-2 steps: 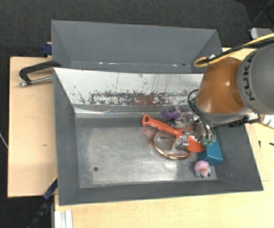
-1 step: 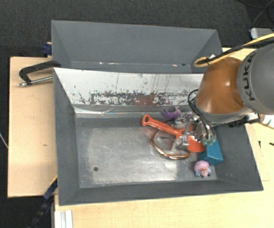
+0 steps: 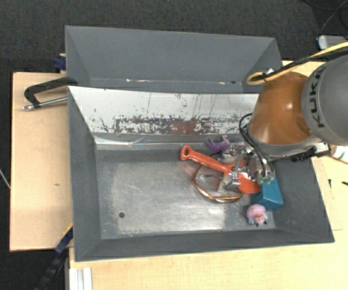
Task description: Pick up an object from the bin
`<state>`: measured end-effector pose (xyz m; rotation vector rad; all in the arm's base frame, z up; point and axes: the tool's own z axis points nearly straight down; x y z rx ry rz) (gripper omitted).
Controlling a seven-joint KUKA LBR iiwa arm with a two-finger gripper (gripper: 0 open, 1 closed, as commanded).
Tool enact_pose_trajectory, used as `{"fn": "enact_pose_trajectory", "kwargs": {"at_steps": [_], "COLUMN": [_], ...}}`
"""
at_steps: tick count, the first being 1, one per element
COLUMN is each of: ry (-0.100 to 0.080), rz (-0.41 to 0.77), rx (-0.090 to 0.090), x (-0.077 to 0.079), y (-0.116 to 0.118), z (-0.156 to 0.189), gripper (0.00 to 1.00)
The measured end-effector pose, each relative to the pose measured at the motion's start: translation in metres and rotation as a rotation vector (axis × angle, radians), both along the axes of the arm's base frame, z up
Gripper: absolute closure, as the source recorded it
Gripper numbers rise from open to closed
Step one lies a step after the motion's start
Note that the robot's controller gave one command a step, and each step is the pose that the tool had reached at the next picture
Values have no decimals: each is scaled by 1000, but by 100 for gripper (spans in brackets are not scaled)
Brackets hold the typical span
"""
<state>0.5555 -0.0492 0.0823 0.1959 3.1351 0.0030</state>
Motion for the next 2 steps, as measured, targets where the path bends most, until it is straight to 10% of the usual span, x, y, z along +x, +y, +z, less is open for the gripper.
{"fn": "enact_pose_trajectory", "kwargs": {"at_steps": [2], "ry": [7], "rz": [0], "rx": [1], "x": [-2], "y": [1], "z": [19], "gripper": [100]}}
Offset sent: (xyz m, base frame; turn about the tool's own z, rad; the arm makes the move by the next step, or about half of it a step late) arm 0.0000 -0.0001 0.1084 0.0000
